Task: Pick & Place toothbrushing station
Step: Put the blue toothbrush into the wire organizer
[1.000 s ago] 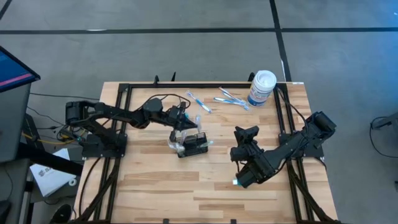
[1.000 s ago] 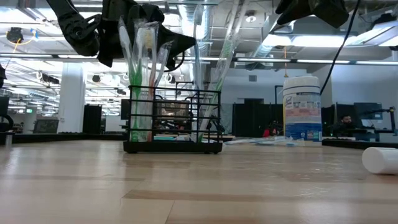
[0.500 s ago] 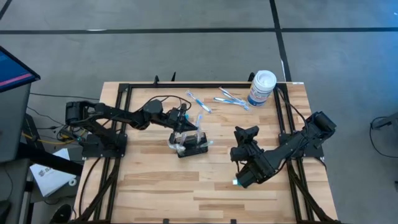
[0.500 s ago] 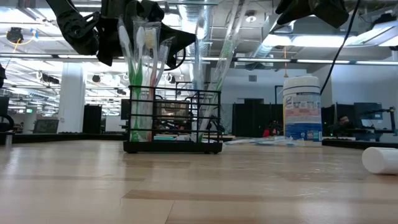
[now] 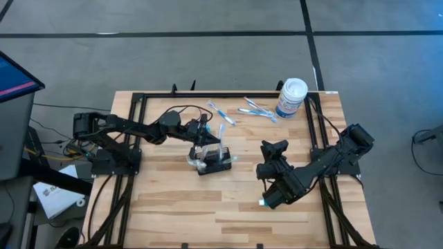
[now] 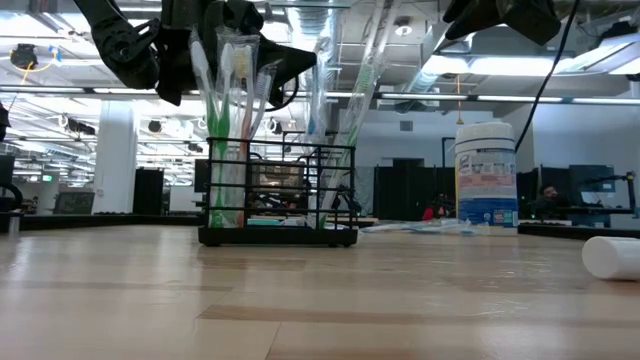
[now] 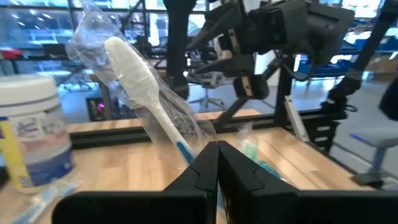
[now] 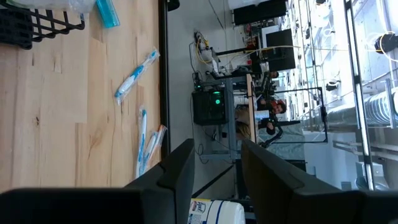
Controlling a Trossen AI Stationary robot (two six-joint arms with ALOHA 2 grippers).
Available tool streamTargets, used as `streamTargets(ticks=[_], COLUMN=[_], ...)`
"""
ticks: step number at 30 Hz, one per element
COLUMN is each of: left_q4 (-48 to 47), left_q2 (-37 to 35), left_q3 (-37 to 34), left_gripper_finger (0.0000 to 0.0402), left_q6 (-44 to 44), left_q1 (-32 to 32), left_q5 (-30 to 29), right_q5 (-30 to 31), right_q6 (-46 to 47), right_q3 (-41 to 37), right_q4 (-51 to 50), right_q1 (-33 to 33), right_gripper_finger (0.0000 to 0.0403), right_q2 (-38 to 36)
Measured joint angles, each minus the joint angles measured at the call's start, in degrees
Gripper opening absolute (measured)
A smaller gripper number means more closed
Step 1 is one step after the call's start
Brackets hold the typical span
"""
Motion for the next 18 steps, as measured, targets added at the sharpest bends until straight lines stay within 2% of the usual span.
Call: streamTargets(ticks=[6,18], left_q4=[-0.02,0.21], left_q2=[0.07,1.01], left_q3=[0.0,0.02], left_gripper_finger=[0.0,0.0], left_q6=[2.07,4.11], left_q1=[-0.87,-2.39], left_q5=[-4.97,-8.89], right_q5=[0.0,0.01], right_q6=[0.0,0.0], right_q3=[0.0,0.0], right_q4=[0.0,0.09], right_q1=[-0.02,-0.02], right_gripper_finger=[0.0122,0.0122], right_q2=[0.0,0.0])
